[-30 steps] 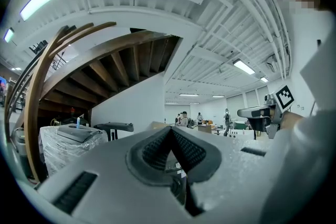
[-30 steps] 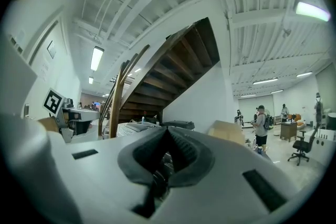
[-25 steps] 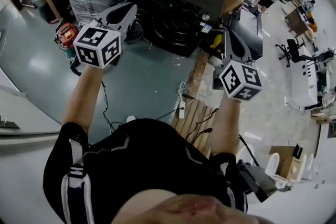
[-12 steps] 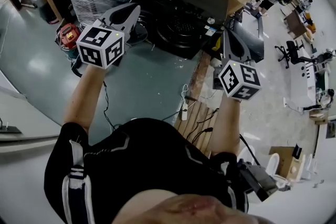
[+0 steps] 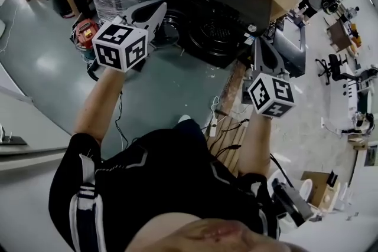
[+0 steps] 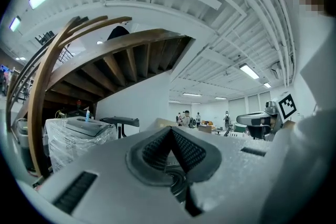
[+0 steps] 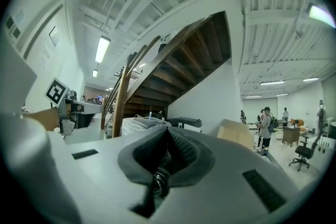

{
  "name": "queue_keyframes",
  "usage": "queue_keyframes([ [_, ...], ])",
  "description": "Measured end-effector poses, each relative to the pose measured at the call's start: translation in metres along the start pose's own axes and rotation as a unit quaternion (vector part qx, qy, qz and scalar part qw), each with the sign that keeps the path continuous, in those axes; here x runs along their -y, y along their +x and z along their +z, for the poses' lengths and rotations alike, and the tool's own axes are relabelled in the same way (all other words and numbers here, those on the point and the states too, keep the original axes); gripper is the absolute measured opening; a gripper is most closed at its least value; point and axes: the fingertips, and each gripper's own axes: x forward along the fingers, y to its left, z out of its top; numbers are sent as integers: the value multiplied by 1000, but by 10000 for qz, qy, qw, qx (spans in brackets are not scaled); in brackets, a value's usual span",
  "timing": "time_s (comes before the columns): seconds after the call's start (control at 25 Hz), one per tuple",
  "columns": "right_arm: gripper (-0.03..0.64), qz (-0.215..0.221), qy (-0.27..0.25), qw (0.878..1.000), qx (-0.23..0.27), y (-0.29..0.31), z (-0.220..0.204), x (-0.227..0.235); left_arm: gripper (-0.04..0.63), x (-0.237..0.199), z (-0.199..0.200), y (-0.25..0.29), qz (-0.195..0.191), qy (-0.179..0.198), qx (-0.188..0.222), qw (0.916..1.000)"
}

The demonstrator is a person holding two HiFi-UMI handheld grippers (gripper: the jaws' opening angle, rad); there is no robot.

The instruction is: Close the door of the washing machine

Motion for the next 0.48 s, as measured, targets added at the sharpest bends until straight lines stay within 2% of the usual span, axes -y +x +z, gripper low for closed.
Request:
queue_keyframes([
  [0.48,5,311,35,9994,-111,103,-17,14,-3,-53,-11,64,37,459,-94,9989],
])
